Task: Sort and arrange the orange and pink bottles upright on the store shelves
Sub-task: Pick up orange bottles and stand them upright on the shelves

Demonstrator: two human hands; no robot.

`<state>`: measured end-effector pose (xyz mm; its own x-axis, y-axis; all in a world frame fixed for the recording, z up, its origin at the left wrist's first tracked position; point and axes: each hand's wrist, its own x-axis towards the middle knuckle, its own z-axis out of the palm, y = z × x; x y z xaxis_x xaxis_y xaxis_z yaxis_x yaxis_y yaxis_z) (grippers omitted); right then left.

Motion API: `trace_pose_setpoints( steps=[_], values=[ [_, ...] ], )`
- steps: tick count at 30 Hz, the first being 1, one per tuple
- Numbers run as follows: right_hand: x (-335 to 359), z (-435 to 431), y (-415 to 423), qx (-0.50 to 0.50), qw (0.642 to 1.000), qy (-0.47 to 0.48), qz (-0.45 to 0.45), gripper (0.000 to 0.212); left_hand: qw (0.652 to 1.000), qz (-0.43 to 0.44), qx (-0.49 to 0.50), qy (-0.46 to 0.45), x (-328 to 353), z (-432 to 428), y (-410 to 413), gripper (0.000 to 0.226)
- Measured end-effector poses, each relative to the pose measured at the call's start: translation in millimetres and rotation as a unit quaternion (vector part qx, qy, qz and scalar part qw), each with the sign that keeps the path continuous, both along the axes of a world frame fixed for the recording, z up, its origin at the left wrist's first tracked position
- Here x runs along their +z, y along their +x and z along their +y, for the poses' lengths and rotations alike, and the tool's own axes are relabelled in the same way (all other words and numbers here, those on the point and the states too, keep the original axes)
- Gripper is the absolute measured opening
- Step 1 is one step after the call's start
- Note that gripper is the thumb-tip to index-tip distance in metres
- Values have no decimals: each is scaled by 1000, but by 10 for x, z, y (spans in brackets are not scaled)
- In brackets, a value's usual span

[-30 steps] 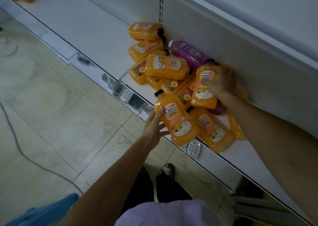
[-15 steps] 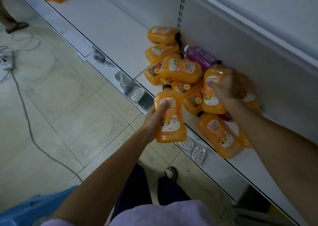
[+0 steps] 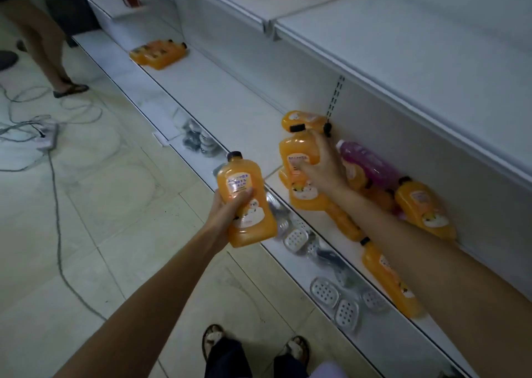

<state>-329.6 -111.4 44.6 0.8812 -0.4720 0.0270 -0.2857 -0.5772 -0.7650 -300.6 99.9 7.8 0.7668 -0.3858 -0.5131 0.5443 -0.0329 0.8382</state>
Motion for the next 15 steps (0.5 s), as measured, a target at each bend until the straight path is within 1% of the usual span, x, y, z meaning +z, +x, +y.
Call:
trace_pose_setpoints(
  steps=[1,3,6,7,10,12,15],
  values=[
    [99,137,150,16,1000,3,-8,73,999,-28,9,14,87,160,163,73],
    [332,417,451,48,998,-13,-29,69,996,-81,21,33,316,443,485,65],
    [689,815,847,72,994,-51,-70,64,989,-145,11,39,726,791,892,52],
    [781,899,952,73,993,-54,-80,62,987,-158,2,38,831,864,1001,51],
    [1100,1140,1240,80,986,-67,-127,61,982,-185,-17,38,1212,1075,1285,61],
    [1335,1243,1402,86,979,-91,-159,60,975,-220,-19,31,1462,1159,1464,55],
    [1667,1260,1594,71,974,-100,-189,62,962,-273,-10,21,1808,1168,1688,58]
  ],
)
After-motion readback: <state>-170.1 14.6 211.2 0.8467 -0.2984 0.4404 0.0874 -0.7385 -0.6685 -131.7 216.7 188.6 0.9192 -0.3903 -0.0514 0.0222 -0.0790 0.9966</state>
